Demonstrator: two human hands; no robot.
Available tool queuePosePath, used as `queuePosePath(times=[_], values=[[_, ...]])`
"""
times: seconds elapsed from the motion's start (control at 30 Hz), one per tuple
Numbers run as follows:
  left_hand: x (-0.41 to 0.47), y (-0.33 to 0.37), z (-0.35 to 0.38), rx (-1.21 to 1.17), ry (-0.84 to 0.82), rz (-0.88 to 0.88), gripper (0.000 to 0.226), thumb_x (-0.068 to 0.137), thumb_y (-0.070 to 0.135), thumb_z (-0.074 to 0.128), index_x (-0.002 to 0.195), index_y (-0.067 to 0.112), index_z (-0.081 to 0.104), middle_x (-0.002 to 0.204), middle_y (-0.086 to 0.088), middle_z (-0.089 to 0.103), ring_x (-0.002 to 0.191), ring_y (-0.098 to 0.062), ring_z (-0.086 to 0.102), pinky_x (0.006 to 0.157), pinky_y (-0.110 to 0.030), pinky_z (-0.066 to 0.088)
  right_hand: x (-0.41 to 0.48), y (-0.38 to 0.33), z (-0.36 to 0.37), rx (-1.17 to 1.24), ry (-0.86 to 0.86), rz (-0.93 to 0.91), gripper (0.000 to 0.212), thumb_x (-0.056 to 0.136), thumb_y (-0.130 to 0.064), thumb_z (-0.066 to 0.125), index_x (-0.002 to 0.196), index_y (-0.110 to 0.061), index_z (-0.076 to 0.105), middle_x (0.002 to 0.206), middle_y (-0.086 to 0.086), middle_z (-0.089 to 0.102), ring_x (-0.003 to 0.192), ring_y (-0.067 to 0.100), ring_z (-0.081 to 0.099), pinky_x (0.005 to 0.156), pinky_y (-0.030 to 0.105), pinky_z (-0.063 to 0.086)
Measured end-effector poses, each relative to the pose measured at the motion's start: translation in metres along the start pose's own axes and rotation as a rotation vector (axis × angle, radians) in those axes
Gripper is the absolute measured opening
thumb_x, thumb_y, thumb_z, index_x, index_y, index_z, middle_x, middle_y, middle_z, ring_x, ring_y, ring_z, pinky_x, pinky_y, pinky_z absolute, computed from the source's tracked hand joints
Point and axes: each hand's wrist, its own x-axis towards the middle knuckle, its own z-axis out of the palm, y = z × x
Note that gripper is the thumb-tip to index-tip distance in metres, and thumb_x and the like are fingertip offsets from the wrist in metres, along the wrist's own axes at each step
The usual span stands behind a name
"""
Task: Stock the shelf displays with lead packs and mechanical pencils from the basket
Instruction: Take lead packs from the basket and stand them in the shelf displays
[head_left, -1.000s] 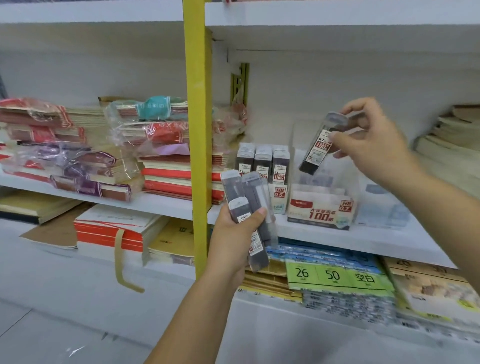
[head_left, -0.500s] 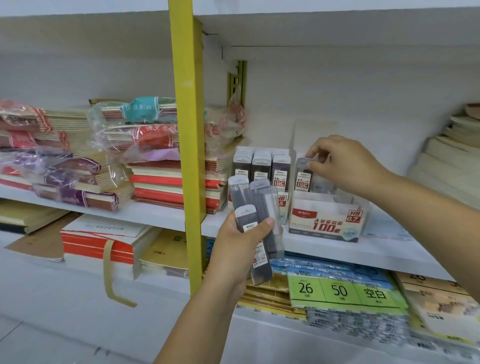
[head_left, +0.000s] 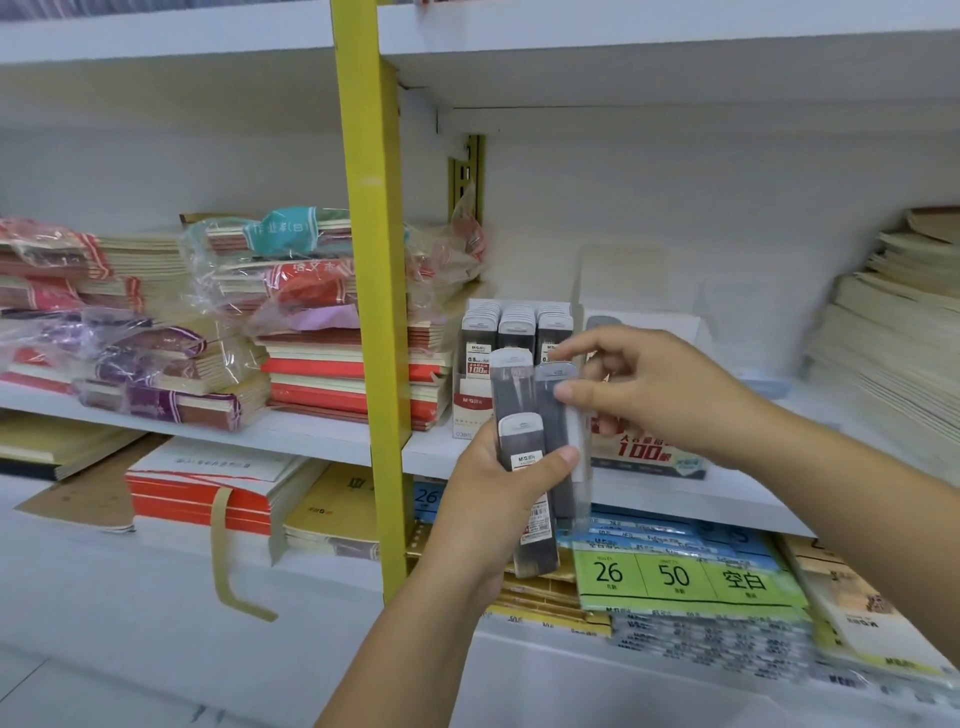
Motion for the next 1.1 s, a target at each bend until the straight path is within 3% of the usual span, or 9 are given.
queuePosePath(times=[0.1, 0.17, 0.27, 0.37, 0.57, 0.67, 0.83, 0.97, 1.1], values=[[-0.005, 0.003, 0.002, -0.067, -0.059, -0.066, 0.030, 0.088, 0.019, 0.075, 0.115, 0.028, 0.067, 0.106, 0.000, 0.077, 0.097, -0.020, 0.075, 0.075, -0.037, 0.061, -0.003, 0.005, -0.004, 0.125, -0.009, 0.025, 0.018, 0.089, -0.019, 0.068, 0.103, -0.030, 0.065, 0.070, -0.004, 0.068, 0.056, 0.011, 0.062, 0.049, 0.018, 0.044], [-0.008, 0.005, 0.000, -0.115, -0.109, -0.091, 0.031, 0.089, 0.018, 0.072, 0.119, 0.022, 0.065, 0.110, -0.005, 0.077, 0.101, -0.024, 0.073, 0.077, -0.037, 0.061, -0.008, 0.006, -0.010, 0.217, -0.048, 0.043, 0.018, 0.091, -0.014, 0.064, 0.104, -0.026, 0.063, 0.070, 0.001, 0.068, 0.057, 0.013, 0.061, 0.048, 0.021, 0.045], [-0.013, 0.008, -0.002, -0.180, -0.229, -0.147, 0.047, 0.083, 0.024, 0.072, 0.128, 0.015, 0.061, 0.119, -0.014, 0.073, 0.111, -0.032, 0.069, 0.090, -0.053, 0.058, -0.012, 0.005, -0.012, 0.319, -0.119, 0.033, 0.018, 0.093, -0.009, 0.060, 0.105, -0.022, 0.061, 0.071, 0.003, 0.069, 0.058, 0.012, 0.060, 0.052, 0.020, 0.047], [-0.017, 0.008, 0.000, -0.231, -0.291, -0.177, 0.049, 0.082, 0.024, 0.074, 0.128, 0.012, 0.062, 0.124, -0.015, 0.070, 0.114, -0.032, 0.068, 0.083, -0.055, 0.060, -0.015, 0.005, -0.012, 0.345, -0.133, 0.023, 0.019, 0.094, -0.010, 0.058, 0.105, -0.026, 0.061, 0.070, 0.001, 0.067, 0.062, 0.013, 0.059, 0.058, 0.022, 0.049], [-0.019, 0.005, 0.002, -0.124, -0.157, -0.137, 0.023, 0.081, 0.021, 0.081, 0.094, 0.038, 0.073, 0.102, 0.000, 0.077, 0.096, -0.014, 0.075, 0.063, -0.031, 0.059, -0.019, -0.001, -0.003, 0.231, 0.002, 0.004, 0.032, 0.071, -0.045, 0.075, 0.098, -0.031, 0.064, 0.084, 0.005, 0.073, 0.069, 0.020, 0.069, 0.065, 0.027, 0.054], [-0.020, 0.007, -0.001, -0.126, -0.122, -0.132, 0.025, 0.083, 0.018, 0.079, 0.102, 0.032, 0.071, 0.098, 0.001, 0.077, 0.085, -0.013, 0.075, 0.059, -0.029, 0.058, -0.020, -0.002, -0.006, 0.192, -0.012, 0.013, 0.022, 0.085, -0.033, 0.069, 0.106, -0.031, 0.063, 0.090, 0.001, 0.075, 0.075, 0.016, 0.070, 0.072, 0.028, 0.055], [-0.020, 0.011, -0.003, -0.121, -0.060, -0.080, 0.036, 0.082, 0.017, 0.079, 0.115, 0.025, 0.065, 0.107, -0.003, 0.077, 0.090, -0.021, 0.074, 0.054, -0.029, 0.055, -0.025, 0.002, -0.015, 0.293, -0.006, 0.102, 0.041, 0.077, -0.038, 0.065, 0.115, -0.025, 0.058, 0.090, 0.004, 0.076, 0.079, 0.016, 0.071, 0.073, 0.029, 0.054], [-0.020, 0.010, 0.001, -0.127, -0.029, -0.073, 0.034, 0.083, 0.019, 0.080, 0.111, 0.031, 0.066, 0.104, -0.001, 0.077, 0.083, -0.016, 0.074, 0.052, -0.027, 0.055, -0.026, 0.006, -0.015, 0.280, 0.006, 0.109, 0.020, 0.093, -0.023, 0.058, 0.114, -0.024, 0.058, 0.092, 0.003, 0.076, 0.083, 0.018, 0.072, 0.074, 0.029, 0.056], [-0.019, 0.010, 0.001, -0.122, 0.030, -0.039, 0.036, 0.082, 0.018, 0.081, 0.112, 0.032, 0.066, 0.100, 0.001, 0.077, 0.078, -0.011, 0.073, 0.055, -0.027, 0.055, -0.024, 0.008, -0.020, 0.289, 0.086, 0.077, 0.017, 0.090, -0.022, 0.061, 0.107, -0.024, 0.063, 0.091, 0.002, 0.076, 0.083, 0.020, 0.073, 0.079, 0.037, 0.056]])
